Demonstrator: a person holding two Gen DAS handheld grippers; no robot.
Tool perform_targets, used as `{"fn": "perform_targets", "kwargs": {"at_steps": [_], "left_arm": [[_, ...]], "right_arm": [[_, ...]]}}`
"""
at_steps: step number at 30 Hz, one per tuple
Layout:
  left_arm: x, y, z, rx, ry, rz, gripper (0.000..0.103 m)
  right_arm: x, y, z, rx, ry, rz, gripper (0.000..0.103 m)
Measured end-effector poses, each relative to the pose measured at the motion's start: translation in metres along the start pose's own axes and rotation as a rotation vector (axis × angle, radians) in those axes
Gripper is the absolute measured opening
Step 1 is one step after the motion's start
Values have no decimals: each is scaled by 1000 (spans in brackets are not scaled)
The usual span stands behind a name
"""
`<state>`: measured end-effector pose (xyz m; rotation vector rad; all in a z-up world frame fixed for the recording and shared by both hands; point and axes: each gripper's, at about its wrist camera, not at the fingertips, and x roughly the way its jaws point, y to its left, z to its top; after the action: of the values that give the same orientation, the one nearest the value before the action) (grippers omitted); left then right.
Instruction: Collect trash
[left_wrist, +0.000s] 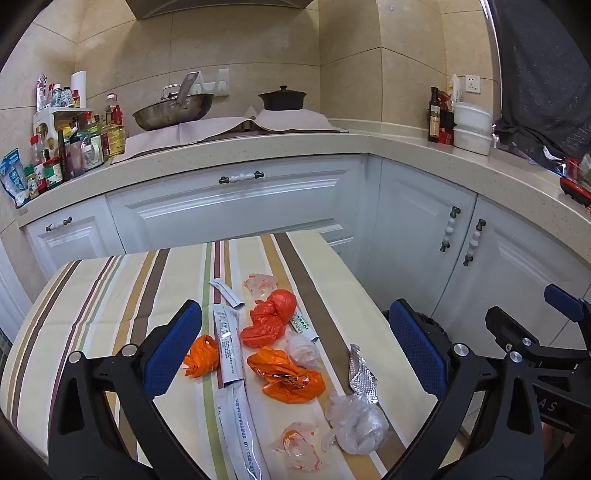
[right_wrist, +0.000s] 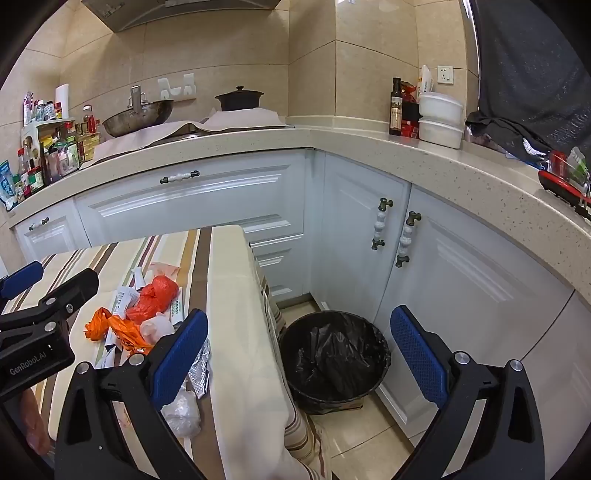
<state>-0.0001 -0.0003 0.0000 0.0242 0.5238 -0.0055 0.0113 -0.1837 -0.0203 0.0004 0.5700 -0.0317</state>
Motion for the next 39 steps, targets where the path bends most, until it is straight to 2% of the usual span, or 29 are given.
{"fn": "perform_targets", "kwargs": {"at_steps": [5, 14, 39], "left_arm": [[0, 3, 0, -8, 4, -6, 99], [-5, -13, 3, 7, -10, 5, 99], [-7, -7, 3, 5, -8, -2, 99]], "right_arm": [[-1, 0, 0, 0, -2, -1, 96], [-3, -2, 2, 2, -9, -1, 96], [-3, 0, 2, 1, -13, -4, 96]]}}
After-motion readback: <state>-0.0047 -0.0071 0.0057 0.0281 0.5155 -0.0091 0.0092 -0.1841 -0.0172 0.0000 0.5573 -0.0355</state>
